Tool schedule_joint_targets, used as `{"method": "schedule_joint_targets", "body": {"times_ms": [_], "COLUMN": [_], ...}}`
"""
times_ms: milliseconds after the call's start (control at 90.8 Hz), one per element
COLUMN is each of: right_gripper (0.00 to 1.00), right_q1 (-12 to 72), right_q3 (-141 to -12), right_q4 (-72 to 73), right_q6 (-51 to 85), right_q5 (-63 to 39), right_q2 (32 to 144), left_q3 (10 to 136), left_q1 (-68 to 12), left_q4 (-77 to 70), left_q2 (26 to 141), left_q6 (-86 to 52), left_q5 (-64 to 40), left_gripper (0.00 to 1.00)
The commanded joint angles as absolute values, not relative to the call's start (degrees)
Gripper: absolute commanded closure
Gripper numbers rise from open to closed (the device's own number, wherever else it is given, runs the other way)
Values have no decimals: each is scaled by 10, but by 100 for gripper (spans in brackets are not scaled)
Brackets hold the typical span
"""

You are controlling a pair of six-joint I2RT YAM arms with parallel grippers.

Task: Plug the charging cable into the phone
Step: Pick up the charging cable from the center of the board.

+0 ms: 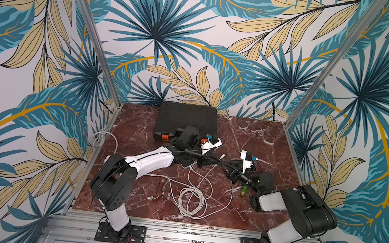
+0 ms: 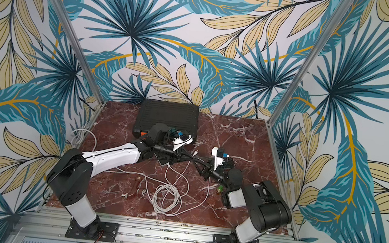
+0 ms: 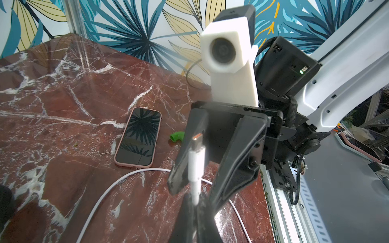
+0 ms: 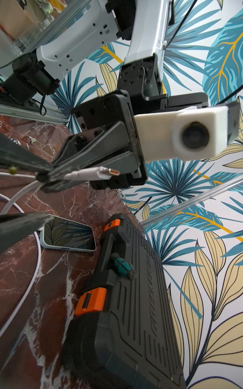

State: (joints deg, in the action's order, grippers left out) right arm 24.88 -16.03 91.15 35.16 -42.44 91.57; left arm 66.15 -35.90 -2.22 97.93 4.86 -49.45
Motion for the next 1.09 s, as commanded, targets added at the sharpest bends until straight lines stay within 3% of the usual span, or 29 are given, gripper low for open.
{"method": "schedule_joint_targets", "body": {"times_ms": [0,441,1079], "right_gripper": [63,61,83], "right_q1": [255,259,268], "right_q3": [-165,-163,-179], "right_q4": [1073,1074,1073], "right_q6": [363,353,342], "right_q5": [-425,-415,-400], "right_q2": [910,891,899], "left_q3": [656,648,635], "left_q1": [-355,-353,-345], "left_q4": [-42,-53,-80], "left_q2": [966,957,952], "left_q6": [47,46,28], "left_q5": [-511,-534,-549], "left_gripper": [100,100,100]}}
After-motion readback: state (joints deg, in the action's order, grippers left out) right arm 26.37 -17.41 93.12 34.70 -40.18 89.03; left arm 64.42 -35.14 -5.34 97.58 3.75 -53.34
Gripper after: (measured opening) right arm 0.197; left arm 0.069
